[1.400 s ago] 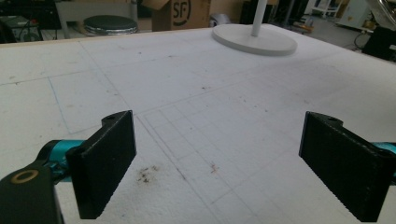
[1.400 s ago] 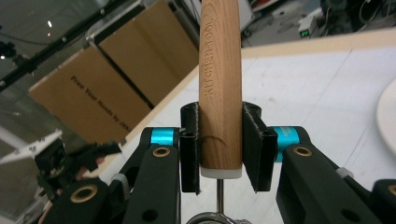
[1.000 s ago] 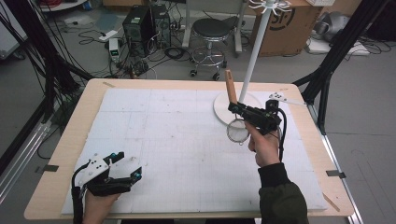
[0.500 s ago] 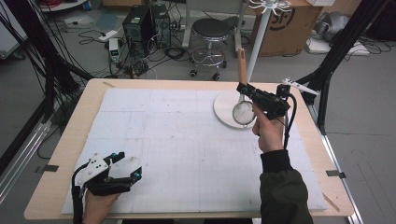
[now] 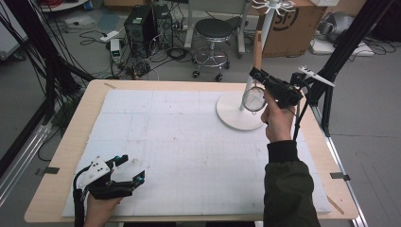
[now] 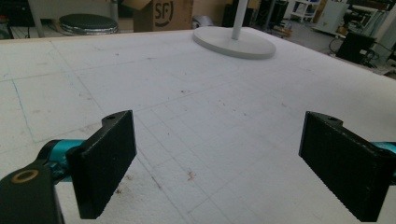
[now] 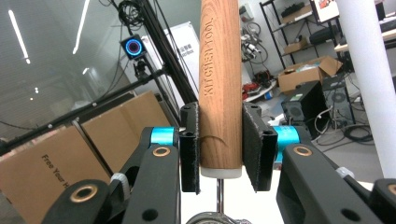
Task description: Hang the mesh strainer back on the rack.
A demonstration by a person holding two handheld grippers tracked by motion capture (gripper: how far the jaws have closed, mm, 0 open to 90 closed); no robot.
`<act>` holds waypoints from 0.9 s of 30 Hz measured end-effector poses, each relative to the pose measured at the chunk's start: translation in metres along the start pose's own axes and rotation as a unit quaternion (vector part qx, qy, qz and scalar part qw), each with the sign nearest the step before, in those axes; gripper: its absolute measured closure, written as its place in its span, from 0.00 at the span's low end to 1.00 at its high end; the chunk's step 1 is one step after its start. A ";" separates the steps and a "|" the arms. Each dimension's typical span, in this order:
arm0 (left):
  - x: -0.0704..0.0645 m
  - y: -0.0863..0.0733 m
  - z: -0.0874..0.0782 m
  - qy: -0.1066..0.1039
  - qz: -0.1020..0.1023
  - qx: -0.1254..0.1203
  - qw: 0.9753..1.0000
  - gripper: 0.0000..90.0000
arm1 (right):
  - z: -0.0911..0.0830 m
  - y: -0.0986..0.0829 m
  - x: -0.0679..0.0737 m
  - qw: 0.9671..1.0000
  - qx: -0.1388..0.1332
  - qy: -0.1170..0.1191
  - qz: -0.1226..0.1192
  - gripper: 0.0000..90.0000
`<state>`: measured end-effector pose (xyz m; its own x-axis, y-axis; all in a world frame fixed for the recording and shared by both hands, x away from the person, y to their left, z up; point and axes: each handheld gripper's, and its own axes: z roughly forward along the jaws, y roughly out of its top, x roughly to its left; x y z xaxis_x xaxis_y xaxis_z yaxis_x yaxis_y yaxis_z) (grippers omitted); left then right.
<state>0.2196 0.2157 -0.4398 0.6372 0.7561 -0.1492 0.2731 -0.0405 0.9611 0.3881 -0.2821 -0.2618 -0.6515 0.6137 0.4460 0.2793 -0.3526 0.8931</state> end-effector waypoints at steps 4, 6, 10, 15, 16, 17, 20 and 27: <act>0.001 0.000 0.000 0.002 0.001 0.004 1.000 0.13 | 0.000 0.010 0.001 1.000 -0.012 0.004 -0.003 0.79; 0.001 -0.001 0.000 0.002 0.000 0.004 1.000 0.13 | -0.001 0.015 0.003 1.000 -0.018 0.005 -0.006 0.79; 0.001 -0.001 -0.001 0.003 0.000 0.003 1.000 0.13 | 0.002 0.024 0.006 1.000 -0.024 0.004 -0.014 0.79; 0.001 -0.001 -0.002 0.005 0.001 0.001 1.000 0.13 | 0.006 0.034 0.010 0.999 -0.026 -0.002 -0.023 0.79; 0.001 -0.001 -0.002 0.004 0.001 0.003 1.000 0.13 | 0.007 0.036 0.012 0.999 -0.024 -0.008 -0.027 0.79; 0.001 -0.001 -0.002 0.004 0.000 0.002 1.000 0.13 | 0.009 0.037 0.013 0.999 -0.026 -0.014 -0.032 0.79; 0.001 -0.001 -0.002 0.003 0.000 0.002 1.000 0.13 | 0.012 0.041 0.014 0.999 -0.024 -0.021 -0.036 0.79; 0.002 -0.001 -0.004 0.005 -0.001 0.001 1.000 0.13 | 0.004 0.047 0.010 0.999 -0.040 -0.024 -0.027 0.79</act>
<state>0.2179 0.2197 -0.4405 0.6289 0.7630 -0.1496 0.2767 -0.0398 0.9601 0.3974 -0.2902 -0.2157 -0.6289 0.6662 0.4009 0.1855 -0.3722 0.9094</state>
